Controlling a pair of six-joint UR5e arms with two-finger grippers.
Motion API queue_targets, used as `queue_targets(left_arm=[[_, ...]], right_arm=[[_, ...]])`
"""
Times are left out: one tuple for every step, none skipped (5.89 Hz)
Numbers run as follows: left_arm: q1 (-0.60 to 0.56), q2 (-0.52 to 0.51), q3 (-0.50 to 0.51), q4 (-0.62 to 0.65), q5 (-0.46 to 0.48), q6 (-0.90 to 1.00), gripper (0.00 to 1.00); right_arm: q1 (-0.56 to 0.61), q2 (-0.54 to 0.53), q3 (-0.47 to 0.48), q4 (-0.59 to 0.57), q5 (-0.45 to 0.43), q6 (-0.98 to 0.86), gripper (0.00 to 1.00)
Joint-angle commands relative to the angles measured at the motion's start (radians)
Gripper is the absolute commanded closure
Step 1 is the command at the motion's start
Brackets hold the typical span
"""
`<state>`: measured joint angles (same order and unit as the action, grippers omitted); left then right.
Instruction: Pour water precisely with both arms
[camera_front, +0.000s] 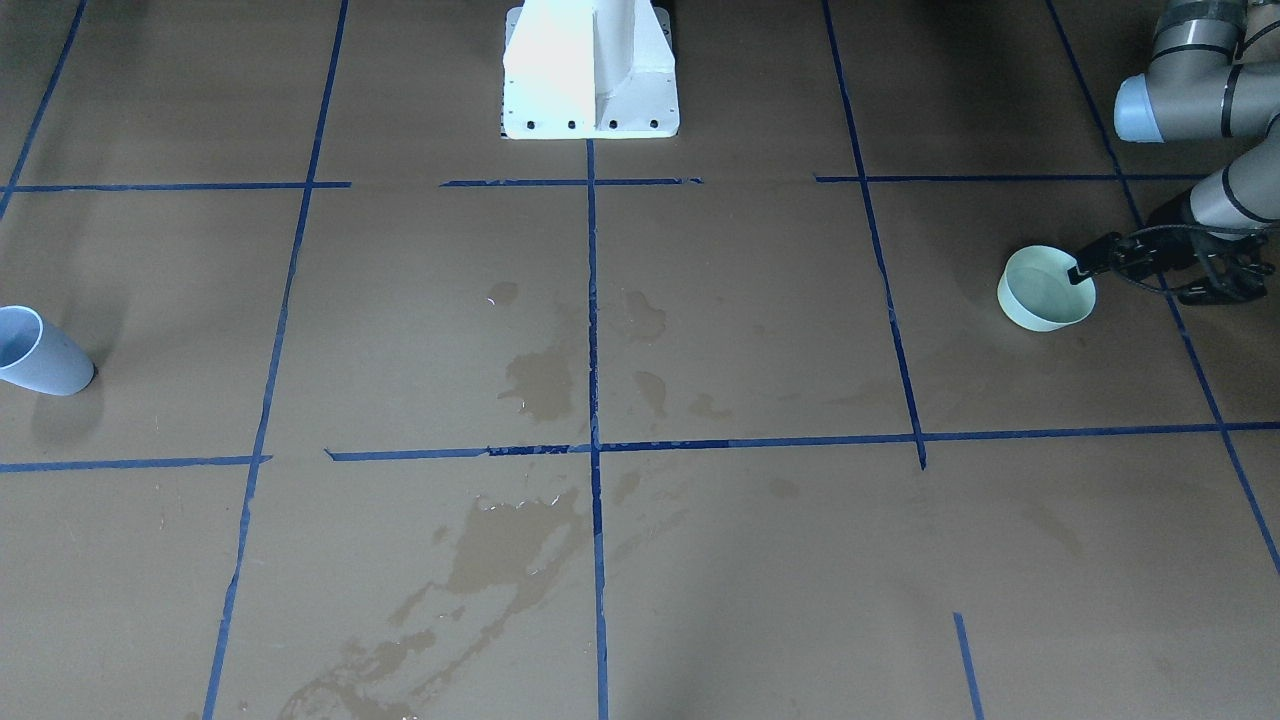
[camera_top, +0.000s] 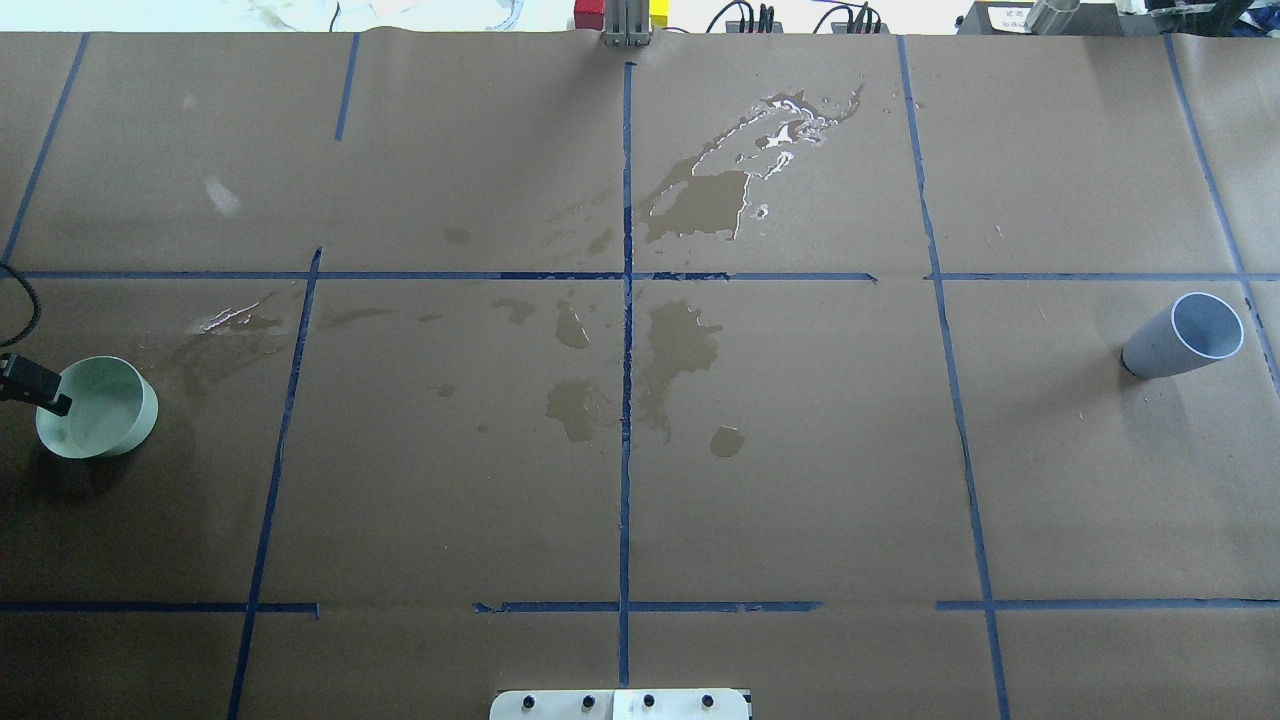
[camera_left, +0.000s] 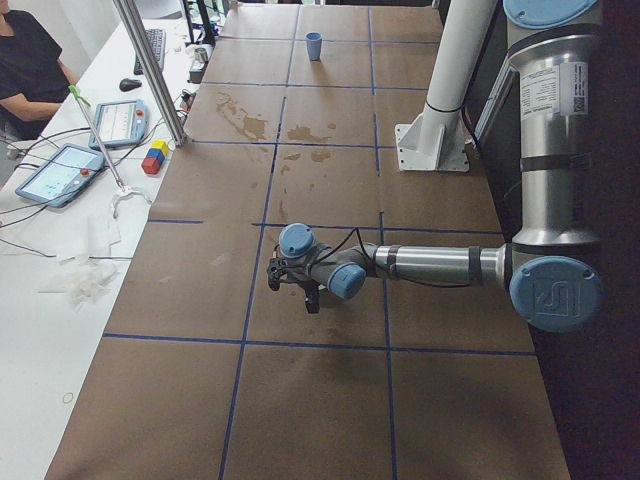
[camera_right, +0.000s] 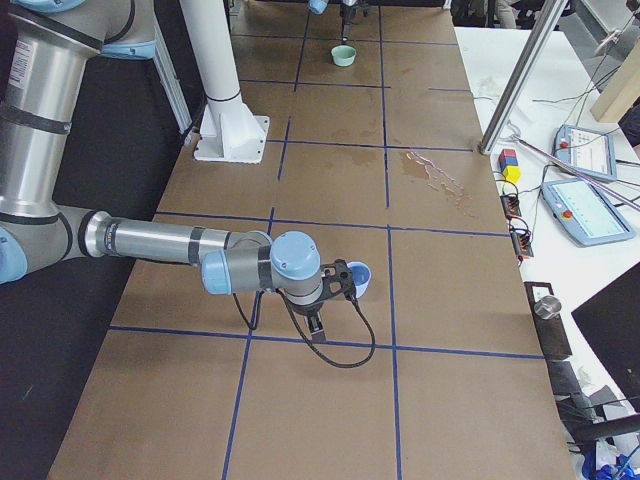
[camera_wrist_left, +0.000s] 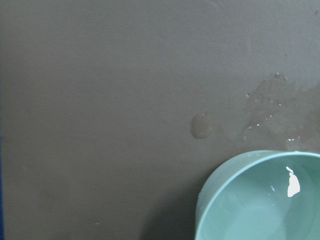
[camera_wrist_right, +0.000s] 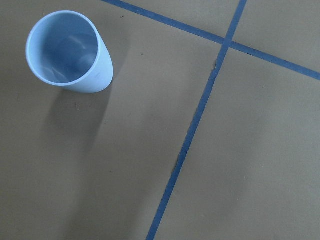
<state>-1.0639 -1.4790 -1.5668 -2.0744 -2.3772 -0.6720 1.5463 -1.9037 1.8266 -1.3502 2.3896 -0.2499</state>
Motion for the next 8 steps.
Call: queue_targets(left_arm=[[0.010,-0.030,0.034,-0.001,0.001,0.002,0.53],[0.010,-0.030,0.031,-0.003,-0.002,0.002,0.85],[0.010,-0.030,0.025,-0.004,-0.003,0.002,0.98],[0.010,-0.032,0.021,-0.012,-0.005,-0.001,1.00],[0.010,-0.052,0.014,-0.035,-0.008,-0.008,1.00],[0.010,-0.088,-0.019,-0.032,-0.034,-0.062,1.00],[0.012,-0.124,-0.074,-0.026,-0.069,-0.152,1.00],[0.059,-0.153,-0.123,-0.026,-0.063,-0.210,1.00]], right_arm=[[0.000,0.000,0.002,0.006,-0.001,0.000,0.00],[0.000,0.002,0.002,0.006,-0.003,0.000,0.00],[0.000,0.005,0.002,0.006,-0.003,0.001,0.00],[0.000,0.005,0.003,0.006,-0.003,0.001,0.00],[0.000,0.005,0.003,0.006,-0.001,0.001,0.00],[0.000,0.005,0.005,0.006,-0.001,0.001,0.00],[0.000,0.005,0.005,0.006,-0.001,0.001,0.00],[0.000,0.005,0.005,0.006,-0.003,0.001,0.00]])
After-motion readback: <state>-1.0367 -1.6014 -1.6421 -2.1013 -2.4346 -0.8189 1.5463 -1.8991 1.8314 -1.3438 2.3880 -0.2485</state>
